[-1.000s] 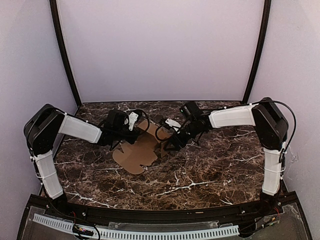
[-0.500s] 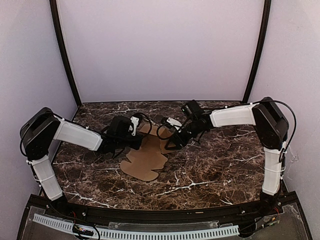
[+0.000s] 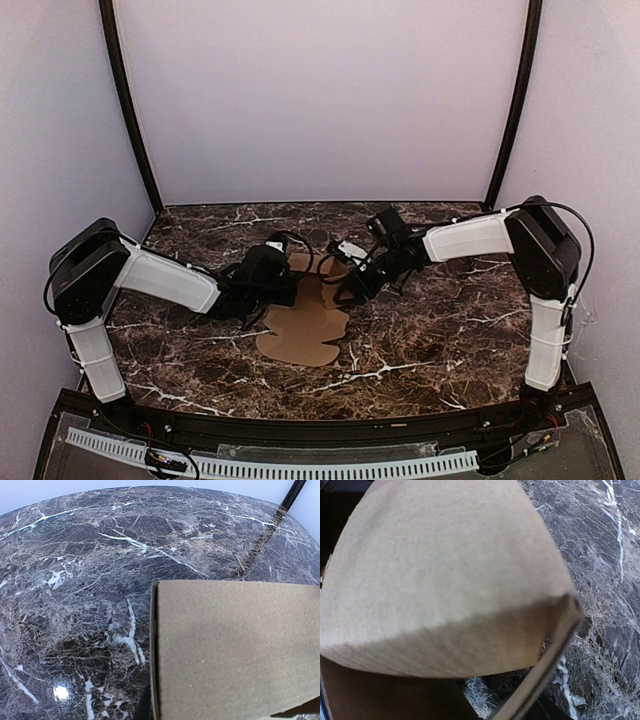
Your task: Fold the paper box
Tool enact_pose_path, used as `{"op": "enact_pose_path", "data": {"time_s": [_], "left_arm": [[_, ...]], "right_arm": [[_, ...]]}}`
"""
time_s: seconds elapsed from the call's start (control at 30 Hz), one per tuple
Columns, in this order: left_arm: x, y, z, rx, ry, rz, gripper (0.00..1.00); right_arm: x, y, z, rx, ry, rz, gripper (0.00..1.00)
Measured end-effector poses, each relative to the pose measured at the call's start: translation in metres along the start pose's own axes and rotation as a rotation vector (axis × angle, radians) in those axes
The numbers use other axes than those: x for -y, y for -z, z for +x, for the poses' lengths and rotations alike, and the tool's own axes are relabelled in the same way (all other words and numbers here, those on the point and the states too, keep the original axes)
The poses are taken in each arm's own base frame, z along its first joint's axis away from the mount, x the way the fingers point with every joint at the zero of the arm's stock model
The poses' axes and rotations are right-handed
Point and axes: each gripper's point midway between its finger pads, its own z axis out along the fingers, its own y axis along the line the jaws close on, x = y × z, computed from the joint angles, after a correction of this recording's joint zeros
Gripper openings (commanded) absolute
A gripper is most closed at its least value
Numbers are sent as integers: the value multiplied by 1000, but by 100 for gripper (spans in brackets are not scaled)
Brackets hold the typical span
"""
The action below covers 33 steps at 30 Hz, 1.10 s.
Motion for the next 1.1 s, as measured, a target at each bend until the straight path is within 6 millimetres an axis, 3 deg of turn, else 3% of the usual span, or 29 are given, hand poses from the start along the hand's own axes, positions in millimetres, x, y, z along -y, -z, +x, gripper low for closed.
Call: {"op": "enact_pose_path", "data": {"time_s": [0.4, 0.7, 0.9, 1.1], "left_arm": [[17, -2, 3, 18, 67, -37, 1], [28, 1, 0, 23, 142, -17, 1], [33, 1, -8, 33, 190, -5, 1], [39, 1, -8, 18, 229, 23, 1]], "right_arm": [[10, -2, -3, 26, -46, 105, 57], [17, 18, -16, 125, -32, 205, 56], [29, 31, -35, 195, -2, 297, 48], [41, 38, -45, 225, 36, 386, 28]]}}
